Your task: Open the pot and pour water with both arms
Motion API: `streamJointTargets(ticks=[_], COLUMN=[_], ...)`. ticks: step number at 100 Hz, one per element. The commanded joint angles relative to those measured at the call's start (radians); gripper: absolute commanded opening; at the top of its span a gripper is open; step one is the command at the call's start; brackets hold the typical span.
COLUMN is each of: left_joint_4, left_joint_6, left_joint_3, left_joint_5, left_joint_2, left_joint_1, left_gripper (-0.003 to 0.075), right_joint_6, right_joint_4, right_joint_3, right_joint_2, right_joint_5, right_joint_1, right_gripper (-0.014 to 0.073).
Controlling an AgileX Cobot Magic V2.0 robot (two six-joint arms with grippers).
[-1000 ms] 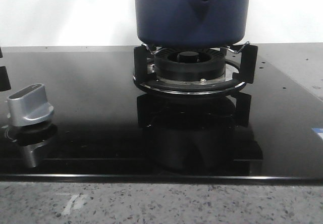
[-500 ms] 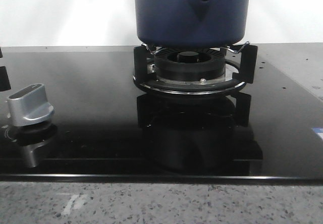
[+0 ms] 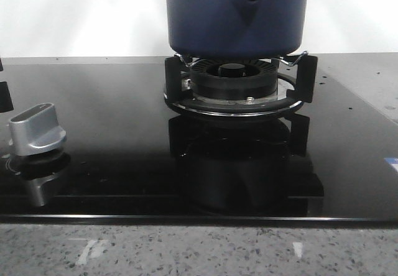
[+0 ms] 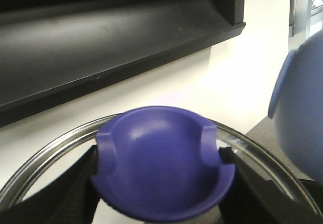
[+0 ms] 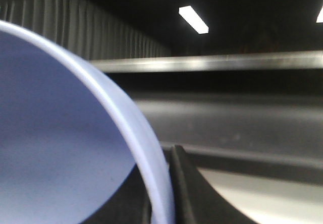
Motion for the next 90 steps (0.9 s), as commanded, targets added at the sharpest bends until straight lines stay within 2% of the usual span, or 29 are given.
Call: streamJointTargets(ticks=[1, 90], left_joint_4=[-0.087, -0.087], left_joint_6=[-0.007, -0.007], left_joint_3=[-0.034, -0.034], left_joint_5=[-0.005, -0.003], left_joint_2=[-0.048, -0.048], left_joint_1=[0.001, 0.001], left_gripper=[0.0302, 0.0302], right_joint_6=[-0.005, -0.005], right_joint_4=[-0.004, -0.004], right_joint_3=[-0.024, -0.024], right_joint_2=[-0.041, -0.041], right_joint_5=[-0.096, -0.03], right_joint_1=[-0.001, -0.001], right_gripper=[-0.0067, -0.0067])
